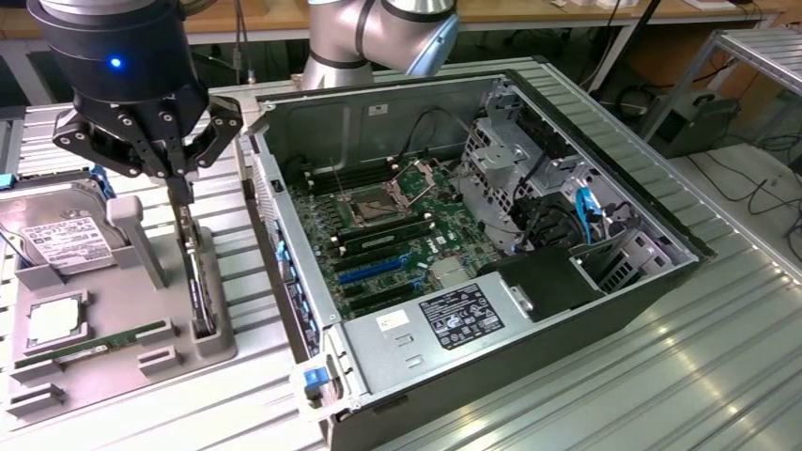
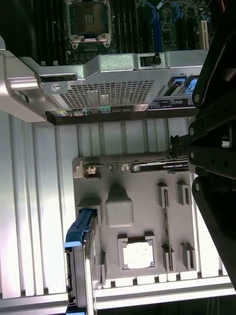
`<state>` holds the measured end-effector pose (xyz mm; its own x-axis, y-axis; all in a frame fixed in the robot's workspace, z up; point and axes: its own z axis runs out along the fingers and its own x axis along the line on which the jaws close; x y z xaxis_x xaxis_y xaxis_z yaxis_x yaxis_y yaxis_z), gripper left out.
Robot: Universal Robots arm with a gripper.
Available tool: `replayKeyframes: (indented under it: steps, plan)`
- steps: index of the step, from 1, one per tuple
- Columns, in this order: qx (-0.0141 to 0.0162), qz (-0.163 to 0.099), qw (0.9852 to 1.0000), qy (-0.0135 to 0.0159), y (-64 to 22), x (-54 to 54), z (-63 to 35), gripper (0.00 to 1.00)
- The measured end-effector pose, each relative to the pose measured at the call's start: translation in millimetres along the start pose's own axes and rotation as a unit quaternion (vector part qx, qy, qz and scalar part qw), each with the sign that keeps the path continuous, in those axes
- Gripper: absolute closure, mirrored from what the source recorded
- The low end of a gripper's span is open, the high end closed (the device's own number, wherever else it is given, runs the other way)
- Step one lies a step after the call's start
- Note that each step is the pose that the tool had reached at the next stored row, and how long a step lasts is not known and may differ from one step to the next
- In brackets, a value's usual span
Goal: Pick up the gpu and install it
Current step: 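Reach for the gpu, then pick up the gpu and move the gpu toward the slot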
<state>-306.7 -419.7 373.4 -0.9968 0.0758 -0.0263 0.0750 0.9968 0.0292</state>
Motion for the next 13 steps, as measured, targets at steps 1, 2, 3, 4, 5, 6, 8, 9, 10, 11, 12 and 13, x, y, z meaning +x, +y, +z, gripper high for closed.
replayKeyframes:
  steps: [1,2,3,4,5,6,8,9,10,11,12,13]
  plan:
    - [0.0000,0.000,1.0000,0.0000,0.0,0.0,0.0,0.89]
    - [0.0000,0.000,1.0000,0.0000,0.0,0.0,0.0,0.89]
    - [0.0000,0.000,1.0000,0.0000,0.0,0.0,0.0,0.89]
    - [0.0000,0.000,1.0000,0.0000,0.0,0.0,0.0,0.89]
    - [0.0000,0.000,1.0000,0.0000,0.0,0.0,0.0,0.89]
    - [0.0000,0.000,1.0000,0.0000,0.0,0.0,0.0,0.89]
    - [0.0000,0.000,1.0000,0.0000,0.0,0.0,0.0,0.89]
    - [0.0000,0.000,1.0000,0.0000,0.0,0.0,0.0,0.89]
    - [0.0000,0.000,1.0000,0.0000,0.0,0.0,0.0,0.89]
    - [0.0000,0.000,1.0000,0.0000,0.0,0.0,0.0,0.83]
    - [0.0002,0.000,1.0000,0.0000,0.2,0.0,0.0,0.76]
    - [0.0002,0.000,1.0000,0.0000,0.2,0.0,0.0,0.71]
